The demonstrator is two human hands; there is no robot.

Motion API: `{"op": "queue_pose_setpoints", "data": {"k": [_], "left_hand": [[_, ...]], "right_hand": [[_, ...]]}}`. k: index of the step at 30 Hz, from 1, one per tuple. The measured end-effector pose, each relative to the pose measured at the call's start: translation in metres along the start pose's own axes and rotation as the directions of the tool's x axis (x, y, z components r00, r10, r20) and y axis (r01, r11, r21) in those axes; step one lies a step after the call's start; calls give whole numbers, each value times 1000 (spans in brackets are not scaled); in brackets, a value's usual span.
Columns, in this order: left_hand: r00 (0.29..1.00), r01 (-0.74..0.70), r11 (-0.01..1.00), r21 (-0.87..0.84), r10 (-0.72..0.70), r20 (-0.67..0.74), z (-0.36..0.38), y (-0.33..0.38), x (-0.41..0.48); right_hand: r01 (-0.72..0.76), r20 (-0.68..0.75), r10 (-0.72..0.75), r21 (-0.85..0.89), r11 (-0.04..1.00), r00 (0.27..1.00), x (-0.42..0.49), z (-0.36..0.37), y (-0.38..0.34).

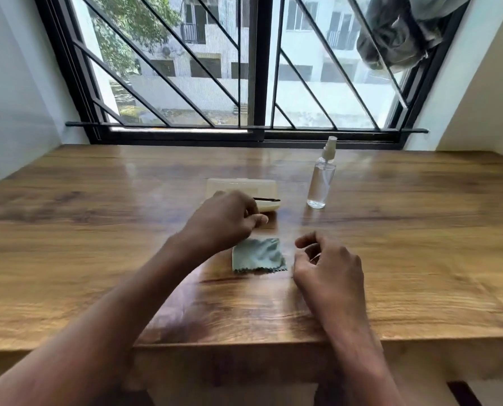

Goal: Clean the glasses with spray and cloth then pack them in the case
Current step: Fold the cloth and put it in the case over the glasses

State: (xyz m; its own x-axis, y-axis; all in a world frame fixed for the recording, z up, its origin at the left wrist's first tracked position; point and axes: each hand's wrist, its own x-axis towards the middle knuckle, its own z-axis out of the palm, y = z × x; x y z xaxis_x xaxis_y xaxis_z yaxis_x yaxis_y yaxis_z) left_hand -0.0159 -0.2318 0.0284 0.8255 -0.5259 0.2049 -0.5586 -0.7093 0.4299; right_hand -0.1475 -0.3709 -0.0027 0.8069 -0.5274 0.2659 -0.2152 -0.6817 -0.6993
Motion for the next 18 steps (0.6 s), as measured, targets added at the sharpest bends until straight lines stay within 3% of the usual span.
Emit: {"op": "queue_pose_setpoints", "data": {"k": [2,5,10,18], "left_hand": [[990,-133,991,-10,132,-50,-1,-10,-19],[970,-245,969,-11,245,1,0,-23,-40],[978,-209,978,16,209,30,3,-37,-52],[989,-144,985,90,141,35,0,-37,-69]], "right_hand": [[80,3,-80,26,996,997,3,1,4],[205,131,-207,25,978,970,12,4,9],[323,354,-238,-205,924,905,20,3,9],[309,533,-127,-268,913,836,32,-9,7]]}}
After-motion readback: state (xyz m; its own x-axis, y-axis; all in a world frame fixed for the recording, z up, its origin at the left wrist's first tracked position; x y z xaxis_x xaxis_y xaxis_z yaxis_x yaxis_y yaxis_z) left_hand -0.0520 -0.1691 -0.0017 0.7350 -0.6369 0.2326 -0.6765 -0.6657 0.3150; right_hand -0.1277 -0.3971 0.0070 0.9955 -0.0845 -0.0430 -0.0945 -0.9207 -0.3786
